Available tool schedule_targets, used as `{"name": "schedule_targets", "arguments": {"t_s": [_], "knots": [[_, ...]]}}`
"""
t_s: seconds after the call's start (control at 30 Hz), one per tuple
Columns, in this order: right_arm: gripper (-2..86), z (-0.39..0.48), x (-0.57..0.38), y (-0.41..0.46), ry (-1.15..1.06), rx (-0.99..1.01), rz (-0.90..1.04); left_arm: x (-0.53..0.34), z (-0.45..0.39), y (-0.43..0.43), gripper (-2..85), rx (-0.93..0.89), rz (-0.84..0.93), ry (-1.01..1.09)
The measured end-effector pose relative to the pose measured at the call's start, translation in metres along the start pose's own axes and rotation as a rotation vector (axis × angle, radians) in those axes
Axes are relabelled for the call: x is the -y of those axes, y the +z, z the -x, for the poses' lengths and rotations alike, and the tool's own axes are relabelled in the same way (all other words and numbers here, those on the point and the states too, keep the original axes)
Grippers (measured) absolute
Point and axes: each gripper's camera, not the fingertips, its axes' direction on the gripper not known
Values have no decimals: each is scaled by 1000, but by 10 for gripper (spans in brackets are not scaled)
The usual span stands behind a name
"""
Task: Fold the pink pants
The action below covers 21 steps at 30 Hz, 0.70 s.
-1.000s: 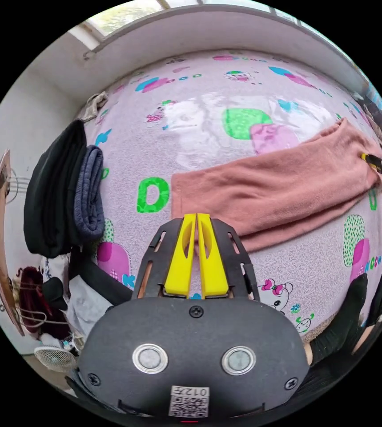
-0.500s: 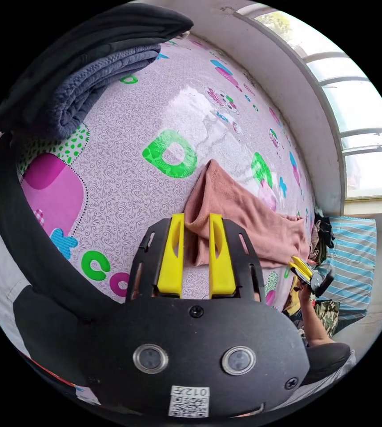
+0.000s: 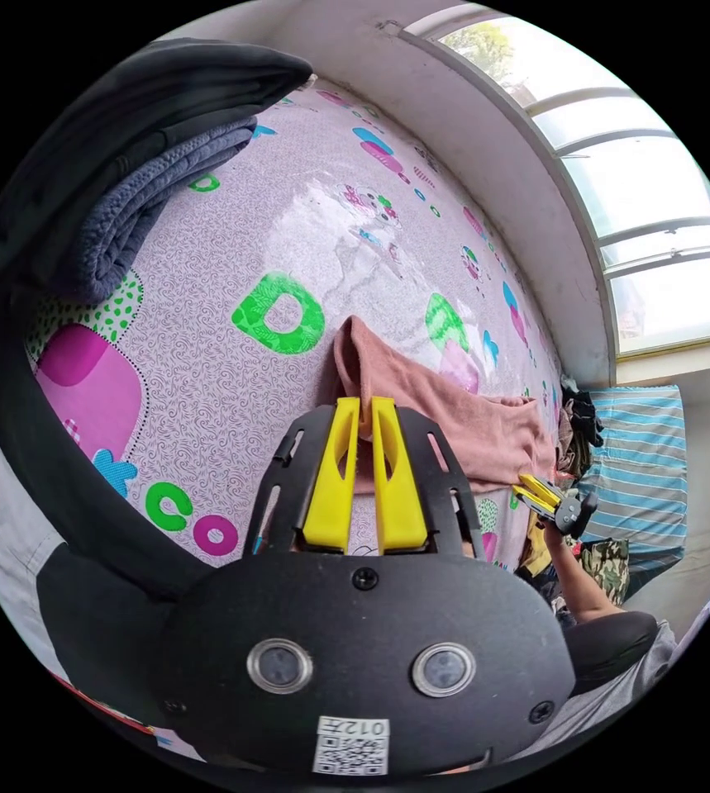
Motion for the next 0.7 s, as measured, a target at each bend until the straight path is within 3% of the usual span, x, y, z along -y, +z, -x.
{"name": "schedule_targets", "arguments": {"t_s": [0.27,0.43,0.53,0.7], "knots": [[6,-24,-4,35,33,-61,2,8,11,-20,13,-47,-8,-3],[-3,-60,-12,39,120,-46,-34,-5,8,-32,11,-45,4,35],[-4,-77,-16,66,158,27,41,-20,21,-7,10,49,138,19],[-4,-91,-7,77,184,25,48,-27,40,-7,10,6,100,-34]]}}
